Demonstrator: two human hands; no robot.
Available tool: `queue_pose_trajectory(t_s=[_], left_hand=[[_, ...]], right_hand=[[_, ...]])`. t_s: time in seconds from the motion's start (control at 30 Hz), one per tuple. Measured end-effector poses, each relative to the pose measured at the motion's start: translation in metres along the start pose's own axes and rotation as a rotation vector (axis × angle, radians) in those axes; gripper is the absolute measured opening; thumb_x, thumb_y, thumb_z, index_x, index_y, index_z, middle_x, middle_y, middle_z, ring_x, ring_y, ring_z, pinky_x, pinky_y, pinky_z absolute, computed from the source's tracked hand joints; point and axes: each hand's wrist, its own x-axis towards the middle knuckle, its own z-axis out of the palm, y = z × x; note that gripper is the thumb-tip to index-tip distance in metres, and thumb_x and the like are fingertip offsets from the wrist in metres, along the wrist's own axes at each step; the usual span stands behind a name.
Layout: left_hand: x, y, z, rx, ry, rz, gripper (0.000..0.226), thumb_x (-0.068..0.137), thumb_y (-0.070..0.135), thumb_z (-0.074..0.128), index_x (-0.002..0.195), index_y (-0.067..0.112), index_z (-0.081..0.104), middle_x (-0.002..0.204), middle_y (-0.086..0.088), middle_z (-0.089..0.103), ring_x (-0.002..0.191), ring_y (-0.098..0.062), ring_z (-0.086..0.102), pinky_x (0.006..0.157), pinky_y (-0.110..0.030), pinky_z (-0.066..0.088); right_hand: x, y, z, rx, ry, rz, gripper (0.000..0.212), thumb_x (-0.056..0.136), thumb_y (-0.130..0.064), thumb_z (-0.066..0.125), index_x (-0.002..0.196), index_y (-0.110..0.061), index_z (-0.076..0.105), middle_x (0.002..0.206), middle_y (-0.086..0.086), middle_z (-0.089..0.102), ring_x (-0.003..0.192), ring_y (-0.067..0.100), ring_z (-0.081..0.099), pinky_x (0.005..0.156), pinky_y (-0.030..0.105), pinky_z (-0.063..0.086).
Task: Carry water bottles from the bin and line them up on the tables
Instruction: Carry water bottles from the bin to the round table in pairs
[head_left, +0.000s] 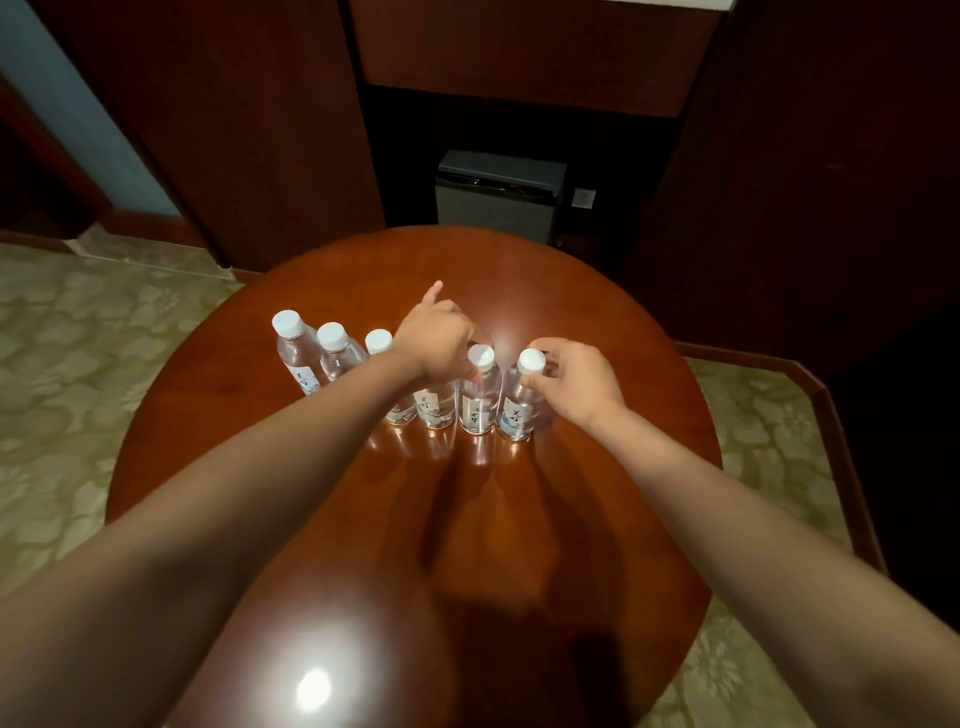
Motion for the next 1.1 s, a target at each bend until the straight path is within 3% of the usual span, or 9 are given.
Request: queue_pose_trajectory(t_s=[0.47,0.57,0.67,0.73,0.93,1.1], left_hand=[[-0.010,0.001,-0.002,-0.107,-0.006,-0.082,0.038,0.084,0.044,0.063,0.114,0.021,0.069,0.119,0.004,0.067,0.125,-0.017,0.047,0.119,-0.047,-0.009],[-0.020,0.009,-0.008,-0.157,-0.013,-0.090,0.050,0.086,0.038,0.064,0.133,0.026,0.058,0.130,0.001,0.062,0.132,-0.018,0.044,0.119,-0.048,-0.010],[-0.032,0.016,-0.011,-0.207,-0.019,-0.096,0.063,0.087,0.038,0.065,0.145,0.027,0.043,0.140,0.000,0.055,0.139,-0.018,0.038,0.119,-0.050,-0.012],[-0.041,0.019,-0.011,-0.222,-0.011,-0.105,0.070,0.088,0.041,0.064,0.149,0.027,0.035,0.146,-0.002,0.049,0.144,-0.019,0.032,0.120,-0.052,-0.013],[-0.084,0.030,-0.001,-0.286,0.096,-0.130,0.083,0.089,0.045,0.062,0.155,0.027,0.017,0.158,0.000,0.028,0.150,-0.018,0.013,0.119,-0.051,-0.012],[-0.125,0.033,0.021,-0.280,0.165,-0.171,0.090,0.088,0.051,0.061,0.157,0.030,0.007,0.163,0.001,0.013,0.151,-0.017,0.007,0.120,-0.055,-0.009]], right_hand=[[0.000,-0.009,-0.002,0.008,-0.003,0.011,0.014,0.076,-0.017,0.073,0.086,-0.026,0.068,0.084,-0.005,0.073,0.087,0.023,0.069,0.075,0.041,0.055],[-0.004,-0.008,-0.001,0.084,-0.029,0.067,0.040,0.078,-0.017,0.078,0.116,-0.022,0.068,0.110,0.004,0.074,0.103,0.027,0.068,0.090,0.047,0.054],[-0.010,-0.009,-0.002,0.048,-0.101,0.074,0.077,0.081,-0.022,0.078,0.149,-0.023,0.042,0.145,0.004,0.054,0.130,0.025,0.054,0.108,0.043,0.045],[-0.019,-0.011,-0.002,0.005,-0.112,0.046,0.085,0.084,-0.024,0.076,0.155,-0.025,0.028,0.157,0.001,0.038,0.141,0.021,0.040,0.114,0.037,0.036],[-0.058,-0.010,0.007,-0.132,0.006,0.007,0.083,0.089,-0.039,0.068,0.156,-0.036,0.018,0.167,-0.005,0.005,0.153,0.015,-0.004,0.123,0.045,0.016],[-0.089,-0.013,0.016,-0.290,-0.010,0.001,0.093,0.085,-0.051,0.067,0.157,-0.036,0.010,0.167,0.000,-0.009,0.151,0.019,-0.020,0.121,0.045,-0.010]])
